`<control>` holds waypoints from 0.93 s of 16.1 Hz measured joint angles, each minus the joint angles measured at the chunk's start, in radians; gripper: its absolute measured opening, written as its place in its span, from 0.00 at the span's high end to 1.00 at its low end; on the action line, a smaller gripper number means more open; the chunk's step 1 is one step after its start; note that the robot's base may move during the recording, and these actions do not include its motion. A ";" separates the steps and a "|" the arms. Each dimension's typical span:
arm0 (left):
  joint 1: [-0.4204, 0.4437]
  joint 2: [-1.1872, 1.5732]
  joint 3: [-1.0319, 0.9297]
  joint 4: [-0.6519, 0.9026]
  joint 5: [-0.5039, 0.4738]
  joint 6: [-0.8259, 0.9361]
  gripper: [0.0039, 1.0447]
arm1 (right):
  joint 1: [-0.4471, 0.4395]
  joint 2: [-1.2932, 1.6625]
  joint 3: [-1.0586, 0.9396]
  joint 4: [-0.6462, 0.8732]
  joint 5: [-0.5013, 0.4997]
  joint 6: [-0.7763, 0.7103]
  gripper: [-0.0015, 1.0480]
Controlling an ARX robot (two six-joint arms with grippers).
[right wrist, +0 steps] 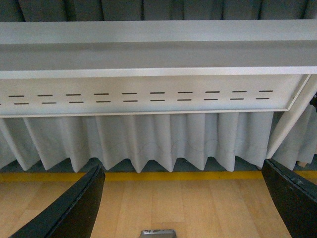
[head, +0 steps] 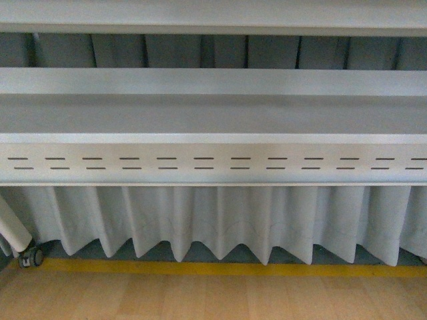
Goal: Wind up and store yellow beetle toy
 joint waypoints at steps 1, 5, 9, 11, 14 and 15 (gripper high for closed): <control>0.000 0.000 0.000 0.000 0.000 0.000 0.06 | 0.000 0.000 0.000 0.000 0.000 0.000 0.06; 0.000 0.000 0.000 0.000 0.000 0.000 0.06 | 0.000 0.000 0.000 0.000 0.000 0.000 0.06; 0.000 0.000 0.000 0.000 0.000 0.000 0.06 | 0.000 0.000 0.000 0.000 0.000 0.000 0.06; 0.000 0.000 0.000 0.000 0.000 0.000 0.06 | 0.000 0.000 0.000 0.000 0.000 0.000 0.06; 0.000 0.000 0.000 0.000 0.000 0.000 0.06 | 0.000 0.000 0.000 0.000 0.000 0.000 0.06; 0.000 0.000 0.000 0.000 0.000 0.000 0.06 | 0.000 0.000 0.000 0.000 0.000 0.000 0.06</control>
